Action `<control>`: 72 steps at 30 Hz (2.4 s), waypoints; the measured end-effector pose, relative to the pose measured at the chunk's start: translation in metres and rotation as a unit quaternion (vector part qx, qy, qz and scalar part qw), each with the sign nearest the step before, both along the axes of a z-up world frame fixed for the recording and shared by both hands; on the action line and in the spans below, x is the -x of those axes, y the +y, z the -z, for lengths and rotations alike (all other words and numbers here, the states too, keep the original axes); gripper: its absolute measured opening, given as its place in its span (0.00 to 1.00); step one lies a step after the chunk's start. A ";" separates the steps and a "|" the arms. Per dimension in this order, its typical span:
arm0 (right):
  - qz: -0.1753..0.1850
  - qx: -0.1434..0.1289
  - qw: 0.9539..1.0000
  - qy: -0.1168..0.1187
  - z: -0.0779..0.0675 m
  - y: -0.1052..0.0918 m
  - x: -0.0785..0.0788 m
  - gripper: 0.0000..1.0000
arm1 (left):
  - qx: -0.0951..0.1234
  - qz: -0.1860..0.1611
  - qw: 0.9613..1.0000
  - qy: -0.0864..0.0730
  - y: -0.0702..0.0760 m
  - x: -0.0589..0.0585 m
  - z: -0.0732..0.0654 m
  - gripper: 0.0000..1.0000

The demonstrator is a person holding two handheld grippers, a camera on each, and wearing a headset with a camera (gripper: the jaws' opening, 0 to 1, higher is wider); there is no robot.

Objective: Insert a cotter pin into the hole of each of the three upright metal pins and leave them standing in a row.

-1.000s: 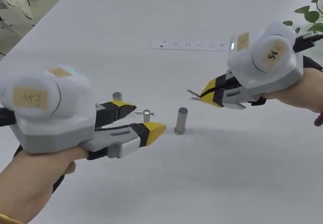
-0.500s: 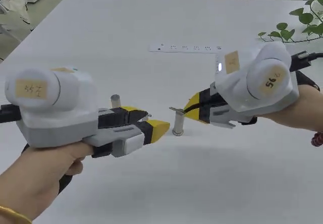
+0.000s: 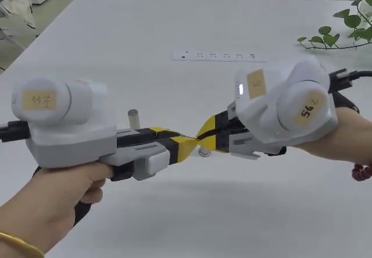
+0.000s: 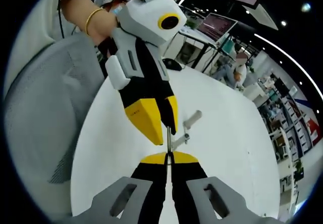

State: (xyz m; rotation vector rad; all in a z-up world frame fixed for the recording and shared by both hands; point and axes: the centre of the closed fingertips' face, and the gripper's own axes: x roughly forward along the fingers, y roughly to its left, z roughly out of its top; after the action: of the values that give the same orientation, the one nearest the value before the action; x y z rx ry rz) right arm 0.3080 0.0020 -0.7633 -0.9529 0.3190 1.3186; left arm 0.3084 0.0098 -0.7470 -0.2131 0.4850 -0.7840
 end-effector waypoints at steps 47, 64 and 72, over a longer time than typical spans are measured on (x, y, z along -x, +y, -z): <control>0.061 -0.112 0.978 0.163 -0.006 -0.001 0.013 0.12 | -0.023 0.015 1.000 -0.007 0.008 0.005 0.009 0.00; 0.016 -0.127 0.953 0.276 -0.001 -0.018 0.039 0.16 | -0.055 0.127 0.989 -0.049 -0.006 0.031 0.010 0.00; -0.011 -0.118 0.947 0.298 0.002 -0.020 0.053 0.16 | -0.061 0.170 0.981 -0.064 -0.011 0.044 0.010 0.00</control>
State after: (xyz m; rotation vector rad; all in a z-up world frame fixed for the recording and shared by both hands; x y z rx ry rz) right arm 0.2548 -0.0180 -0.7654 -0.3389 0.5964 1.6093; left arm 0.2644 -0.0015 -0.7570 0.0361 0.4518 -1.0915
